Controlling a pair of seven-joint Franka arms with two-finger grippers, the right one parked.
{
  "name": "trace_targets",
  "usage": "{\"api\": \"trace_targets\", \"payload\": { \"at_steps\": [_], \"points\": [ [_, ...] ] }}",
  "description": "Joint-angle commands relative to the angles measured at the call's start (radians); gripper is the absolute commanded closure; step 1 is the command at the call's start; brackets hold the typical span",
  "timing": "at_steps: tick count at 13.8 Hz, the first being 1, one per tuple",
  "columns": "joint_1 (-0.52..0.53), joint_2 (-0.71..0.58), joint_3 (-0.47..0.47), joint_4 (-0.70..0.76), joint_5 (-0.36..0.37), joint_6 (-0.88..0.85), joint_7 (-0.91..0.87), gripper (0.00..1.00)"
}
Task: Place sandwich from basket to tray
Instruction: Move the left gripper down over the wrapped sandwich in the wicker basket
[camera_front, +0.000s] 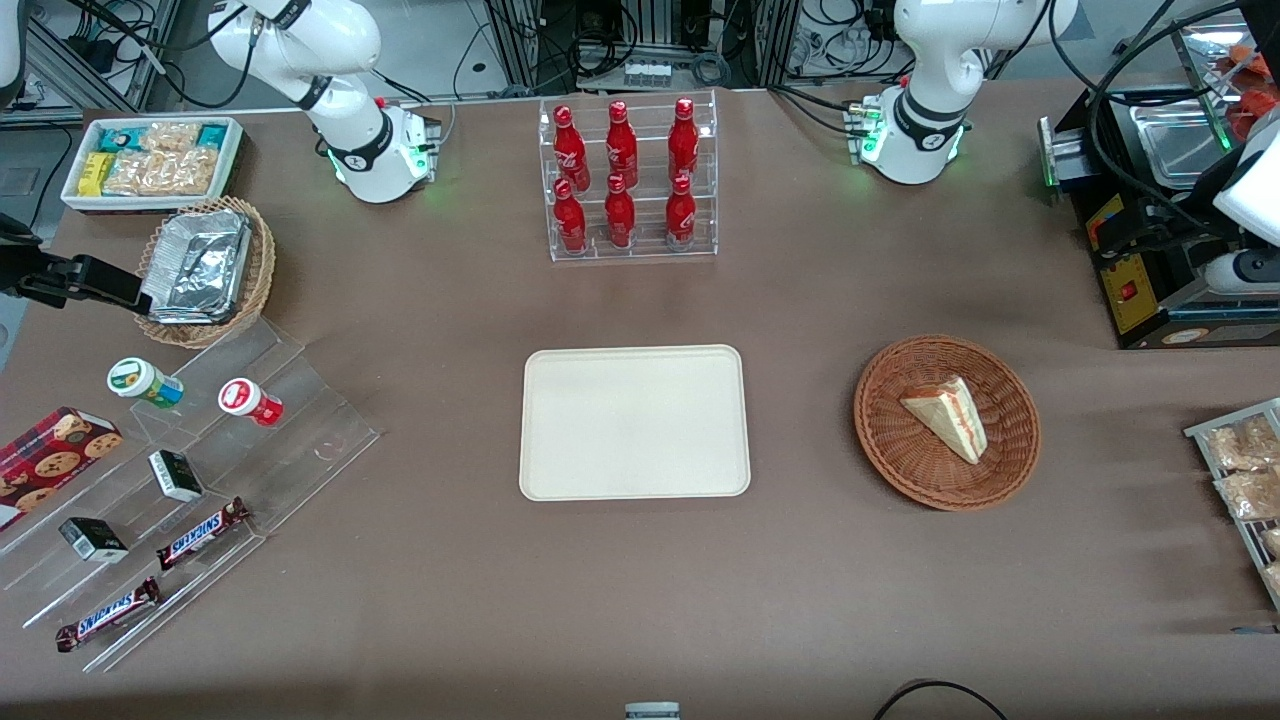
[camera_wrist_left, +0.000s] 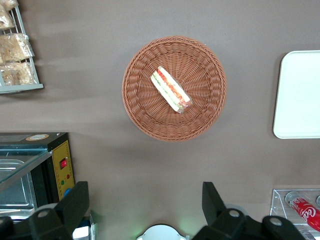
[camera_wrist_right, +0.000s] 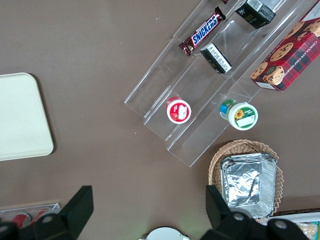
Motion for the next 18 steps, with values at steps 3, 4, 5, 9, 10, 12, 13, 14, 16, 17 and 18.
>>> {"api": "trace_targets", "payload": {
  "at_steps": [3, 4, 5, 9, 10, 12, 13, 14, 16, 17, 18],
  "points": [
    [-0.002, 0.036, 0.0, -0.019, 0.003, -0.002, 0.064, 0.0],
    [-0.002, 0.039, 0.0, -0.059, 0.005, 0.047, 0.064, 0.0],
    [-0.002, 0.036, 0.0, -0.12, 0.005, 0.102, 0.064, 0.0],
    [0.0, 0.045, 0.001, -0.281, 0.012, 0.289, -0.16, 0.0],
    [-0.002, 0.045, 0.0, -0.327, 0.011, 0.355, -0.253, 0.0],
    [-0.011, 0.044, -0.003, -0.454, 0.003, 0.532, -0.4, 0.0],
    [-0.017, 0.044, -0.003, -0.504, 0.002, 0.608, -0.492, 0.0],
    [-0.019, 0.047, -0.003, -0.547, 0.001, 0.672, -0.557, 0.0],
    [-0.037, 0.068, -0.003, -0.605, 0.0, 0.789, -0.656, 0.0],
    [-0.042, 0.091, -0.003, -0.62, 0.0, 0.834, -0.689, 0.0],
    [-0.055, 0.12, -0.003, -0.624, 0.0, 0.866, -0.7, 0.0]
  ]
}}
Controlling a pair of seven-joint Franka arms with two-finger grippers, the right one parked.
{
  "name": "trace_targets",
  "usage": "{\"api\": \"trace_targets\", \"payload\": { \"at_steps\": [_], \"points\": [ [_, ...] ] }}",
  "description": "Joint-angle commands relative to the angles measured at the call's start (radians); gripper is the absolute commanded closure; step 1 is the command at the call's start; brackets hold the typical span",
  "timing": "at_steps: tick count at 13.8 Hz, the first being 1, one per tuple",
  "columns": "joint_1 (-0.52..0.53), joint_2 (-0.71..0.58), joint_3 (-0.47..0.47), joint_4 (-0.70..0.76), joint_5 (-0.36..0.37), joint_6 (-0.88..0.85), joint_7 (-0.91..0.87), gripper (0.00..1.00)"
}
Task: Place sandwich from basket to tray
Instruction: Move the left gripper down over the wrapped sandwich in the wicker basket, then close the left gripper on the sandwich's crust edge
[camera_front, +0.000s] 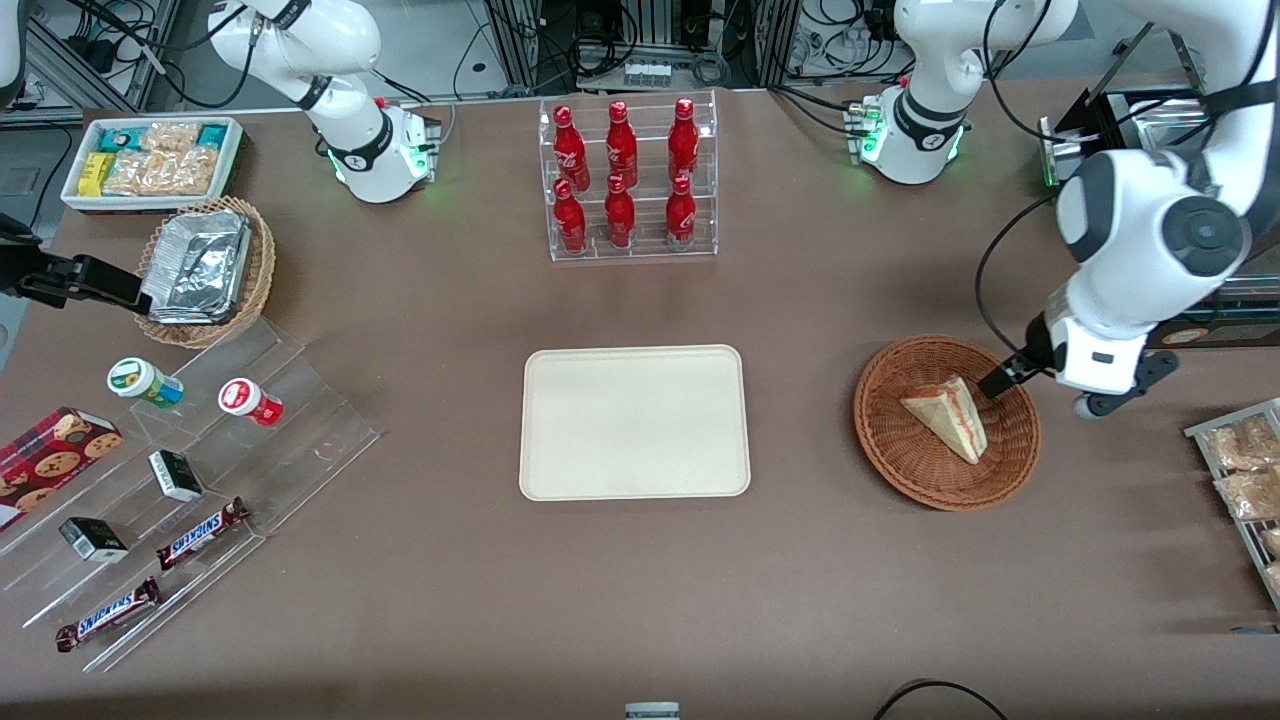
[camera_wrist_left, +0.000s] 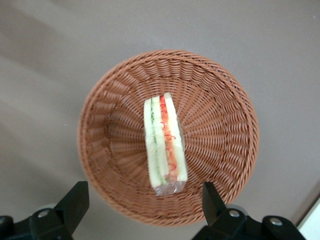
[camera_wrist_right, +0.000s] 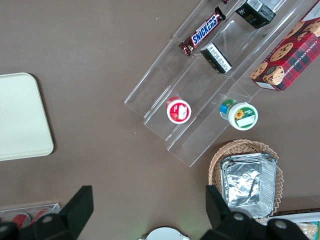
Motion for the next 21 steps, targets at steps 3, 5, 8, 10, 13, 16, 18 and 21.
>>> {"api": "trace_targets", "payload": {
  "at_steps": [3, 5, 8, 10, 13, 16, 18, 21],
  "points": [
    [-0.048, 0.076, 0.004, -0.041, -0.002, 0.136, -0.133, 0.0],
    [-0.057, 0.09, 0.004, -0.059, 0.006, 0.149, -0.131, 0.0],
    [-0.057, 0.114, 0.005, -0.059, 0.009, 0.179, -0.133, 0.0],
    [-0.057, 0.134, 0.005, -0.062, 0.011, 0.202, -0.133, 0.0],
    [-0.057, 0.168, 0.005, -0.062, 0.011, 0.23, -0.133, 0.0],
    [-0.057, 0.186, 0.005, -0.062, 0.011, 0.232, -0.133, 0.03],
    [-0.057, 0.192, 0.007, -0.061, 0.011, 0.232, -0.136, 0.4],
    [-0.057, 0.185, 0.007, -0.055, 0.011, 0.228, -0.136, 0.67]
  ]
}}
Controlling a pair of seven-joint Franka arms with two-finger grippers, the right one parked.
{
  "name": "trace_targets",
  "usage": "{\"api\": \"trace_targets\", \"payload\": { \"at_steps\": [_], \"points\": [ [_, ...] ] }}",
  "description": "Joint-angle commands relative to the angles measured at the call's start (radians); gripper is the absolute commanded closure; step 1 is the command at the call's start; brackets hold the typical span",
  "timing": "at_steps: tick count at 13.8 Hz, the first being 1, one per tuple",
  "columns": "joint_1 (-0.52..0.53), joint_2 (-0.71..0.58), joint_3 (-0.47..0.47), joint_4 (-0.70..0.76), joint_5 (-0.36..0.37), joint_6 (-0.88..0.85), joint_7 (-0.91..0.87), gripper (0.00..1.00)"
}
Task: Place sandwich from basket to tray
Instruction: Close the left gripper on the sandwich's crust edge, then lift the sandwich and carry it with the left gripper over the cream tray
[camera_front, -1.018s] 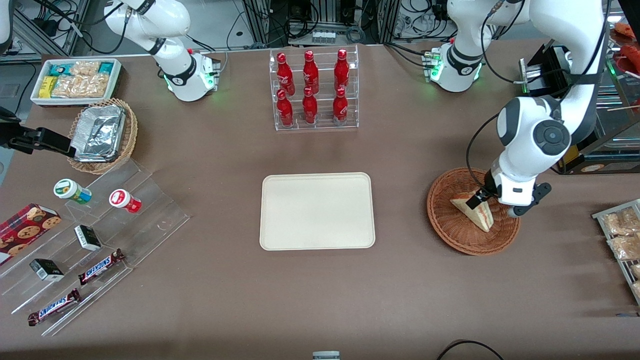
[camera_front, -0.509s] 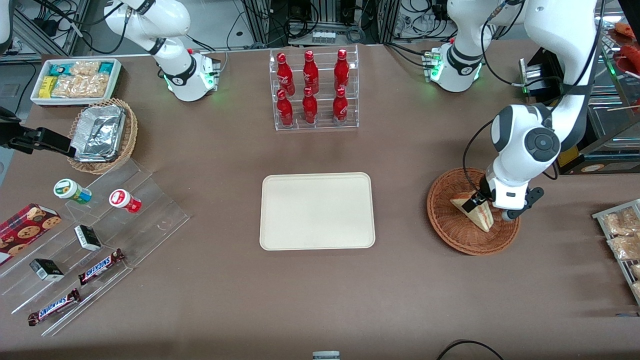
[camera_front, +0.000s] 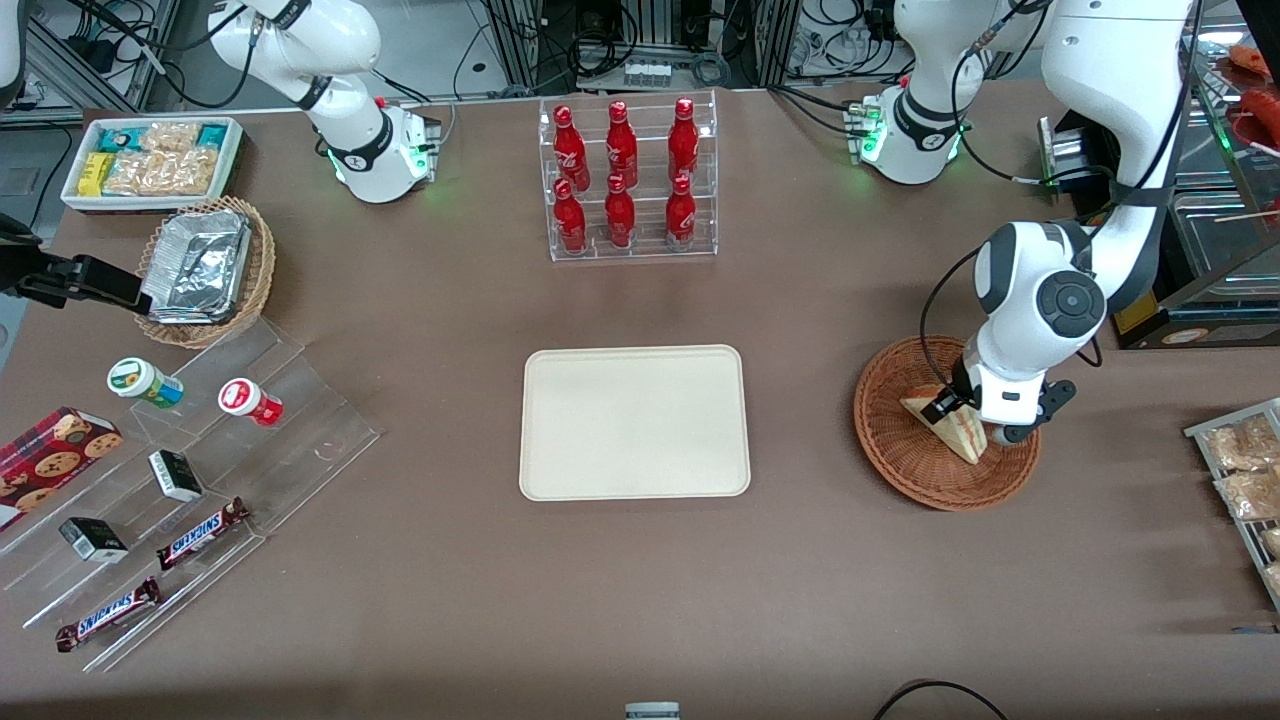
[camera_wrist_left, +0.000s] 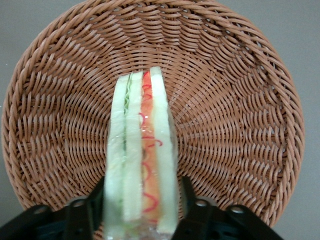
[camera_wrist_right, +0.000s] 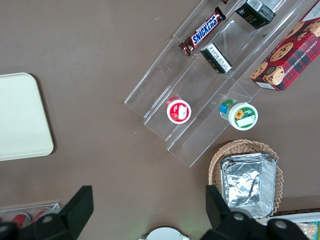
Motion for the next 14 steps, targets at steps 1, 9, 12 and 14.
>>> {"api": "trace_targets", "payload": {
  "at_steps": [1, 9, 12, 14],
  "points": [
    [-0.005, -0.011, 0.005, 0.005, 0.011, 0.004, -0.022, 0.68],
    [-0.04, -0.092, -0.006, 0.225, 0.073, -0.426, -0.003, 0.69],
    [-0.16, -0.091, -0.008, 0.388, 0.072, -0.655, -0.011, 0.69],
    [-0.269, -0.082, -0.008, 0.454, 0.058, -0.698, -0.034, 0.69]
  ]
}}
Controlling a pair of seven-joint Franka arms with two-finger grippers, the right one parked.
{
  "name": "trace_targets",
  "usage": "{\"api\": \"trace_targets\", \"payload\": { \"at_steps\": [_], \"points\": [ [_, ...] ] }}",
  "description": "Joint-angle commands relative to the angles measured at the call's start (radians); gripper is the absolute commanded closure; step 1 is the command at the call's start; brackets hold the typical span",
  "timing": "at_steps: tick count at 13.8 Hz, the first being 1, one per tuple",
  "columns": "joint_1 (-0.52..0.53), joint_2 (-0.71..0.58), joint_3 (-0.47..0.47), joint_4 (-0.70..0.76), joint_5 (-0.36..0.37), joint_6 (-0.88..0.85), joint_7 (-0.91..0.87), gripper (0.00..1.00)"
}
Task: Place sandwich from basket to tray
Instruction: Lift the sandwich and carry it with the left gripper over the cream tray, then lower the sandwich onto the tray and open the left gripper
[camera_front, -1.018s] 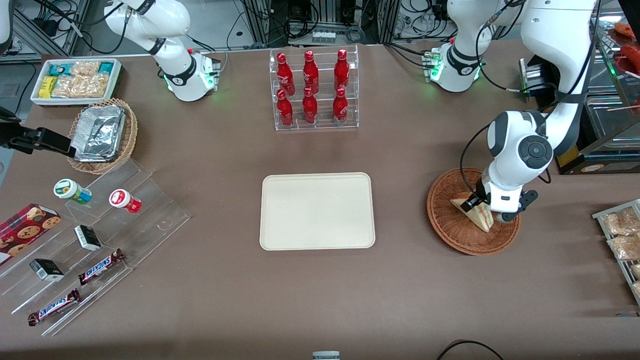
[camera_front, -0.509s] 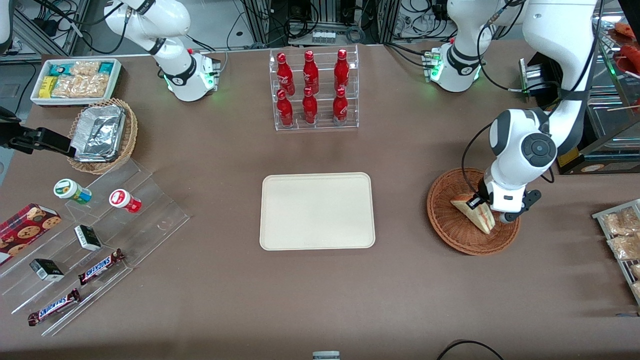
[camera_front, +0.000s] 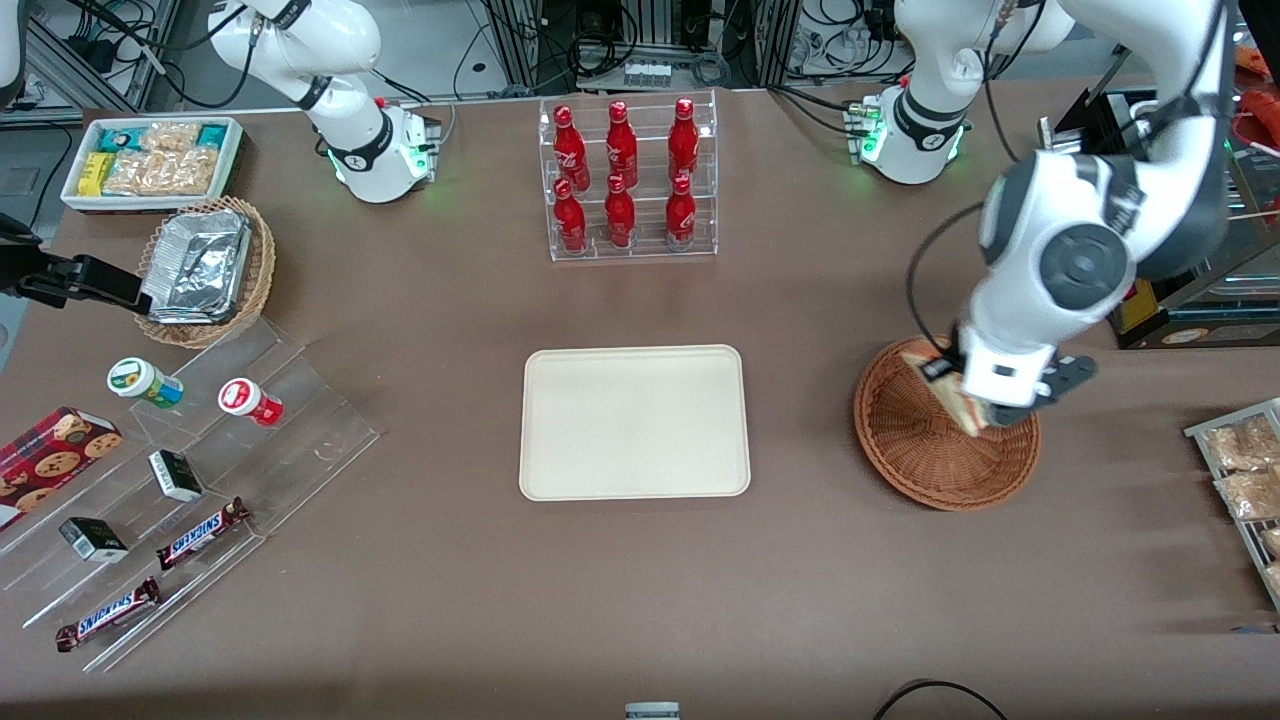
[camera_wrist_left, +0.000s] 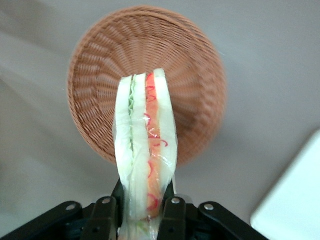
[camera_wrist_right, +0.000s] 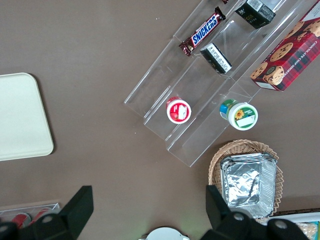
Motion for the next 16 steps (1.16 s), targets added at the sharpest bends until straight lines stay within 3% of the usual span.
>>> {"api": "trace_targets", "payload": {
  "at_steps": [1, 4, 7, 10, 16],
  "points": [
    [-0.136, 0.027, 0.007, 0.093, 0.0, -0.05, -0.046, 0.69],
    [-0.259, 0.09, -0.004, 0.154, -0.063, 0.002, -0.035, 0.72],
    [-0.356, 0.218, -0.007, 0.26, -0.074, 0.05, -0.043, 0.68],
    [-0.406, 0.347, -0.009, 0.342, -0.092, 0.143, -0.042, 0.68],
    [-0.454, 0.515, -0.026, 0.357, -0.087, 0.415, -0.043, 0.69]
  ]
}}
